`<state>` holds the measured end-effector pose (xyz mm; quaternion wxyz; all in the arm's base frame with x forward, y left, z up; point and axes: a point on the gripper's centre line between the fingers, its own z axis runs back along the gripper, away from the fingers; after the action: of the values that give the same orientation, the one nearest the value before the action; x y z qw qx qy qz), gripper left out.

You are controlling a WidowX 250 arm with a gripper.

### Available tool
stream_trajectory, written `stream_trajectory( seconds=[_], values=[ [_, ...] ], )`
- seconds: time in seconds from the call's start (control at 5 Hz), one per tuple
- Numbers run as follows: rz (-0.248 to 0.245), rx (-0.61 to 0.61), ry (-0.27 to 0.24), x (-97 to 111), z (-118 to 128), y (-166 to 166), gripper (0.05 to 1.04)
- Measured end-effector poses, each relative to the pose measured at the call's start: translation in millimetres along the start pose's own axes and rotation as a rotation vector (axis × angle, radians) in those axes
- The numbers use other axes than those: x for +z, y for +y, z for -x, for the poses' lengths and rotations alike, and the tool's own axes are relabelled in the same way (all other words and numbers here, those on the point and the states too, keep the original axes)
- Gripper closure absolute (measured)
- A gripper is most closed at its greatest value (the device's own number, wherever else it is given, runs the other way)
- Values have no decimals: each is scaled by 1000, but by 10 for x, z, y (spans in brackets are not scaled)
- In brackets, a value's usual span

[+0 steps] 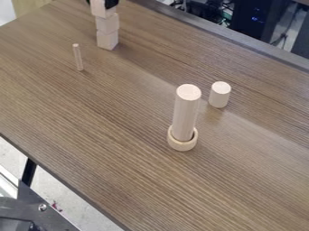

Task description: Move the block with a punch hole from the middle of the table to the top of the block tower

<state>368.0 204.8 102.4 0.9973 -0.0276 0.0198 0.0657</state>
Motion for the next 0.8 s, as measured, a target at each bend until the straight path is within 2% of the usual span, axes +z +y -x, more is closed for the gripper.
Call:
stream_trajectory(
  seconds=[0.2,0.4,0.6,0.8],
  values=[
    [1,-6,3,-35,0,-20,502],
    [-3,-7,-2,-40,-15,-32,424],
    [-3,-6,7,-59,-3,-38,136],
    [-2,-7,5,-55,-6,-39,79]
  ],
)
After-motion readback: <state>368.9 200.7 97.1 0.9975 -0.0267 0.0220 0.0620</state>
